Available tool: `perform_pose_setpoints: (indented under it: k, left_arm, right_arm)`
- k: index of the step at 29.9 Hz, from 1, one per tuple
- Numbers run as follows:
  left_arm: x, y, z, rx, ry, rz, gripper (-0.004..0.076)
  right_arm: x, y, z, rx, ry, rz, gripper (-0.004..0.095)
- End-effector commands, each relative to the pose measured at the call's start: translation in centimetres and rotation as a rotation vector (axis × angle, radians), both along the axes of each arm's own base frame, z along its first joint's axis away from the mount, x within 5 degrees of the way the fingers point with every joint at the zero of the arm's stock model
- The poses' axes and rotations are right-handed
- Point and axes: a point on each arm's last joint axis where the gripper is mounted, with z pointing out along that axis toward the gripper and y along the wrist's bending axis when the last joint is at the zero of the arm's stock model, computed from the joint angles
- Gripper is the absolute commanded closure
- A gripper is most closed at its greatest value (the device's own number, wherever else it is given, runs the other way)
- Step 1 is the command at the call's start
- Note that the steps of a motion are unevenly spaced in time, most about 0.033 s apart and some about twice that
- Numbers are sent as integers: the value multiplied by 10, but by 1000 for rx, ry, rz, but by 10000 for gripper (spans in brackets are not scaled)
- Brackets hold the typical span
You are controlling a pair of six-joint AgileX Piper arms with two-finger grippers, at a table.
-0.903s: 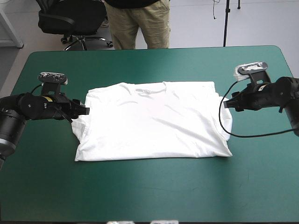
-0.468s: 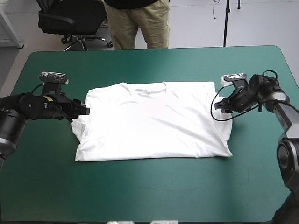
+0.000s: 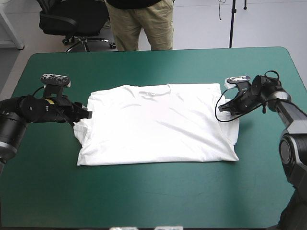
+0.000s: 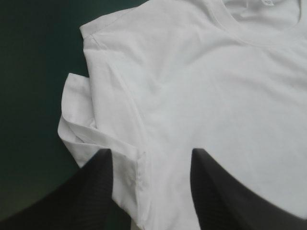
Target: Fold the cloth
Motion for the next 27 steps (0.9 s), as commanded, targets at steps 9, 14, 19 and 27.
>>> perform_pose_setpoints:
  k: [9, 14, 19, 27]
  left_arm:
    - [-2, -2, 19, -18, -92, -3, 402]
    - [-2, -2, 18, -18, -87, -2, 402]
    - [-3, -2, 17, -15, -73, -7, 402]
    - [-8, -1, 13, 7, -11, -24, 402]
  right_arm:
    - [-22, 5, 84, -8, -226, 36, 911]
    - [-31, 34, 87, 8, -186, 126, 911]
    - [-34, 76, 86, 29, -214, 214, 911]
    - [-21, 105, 42, 35, -115, 255, 892]
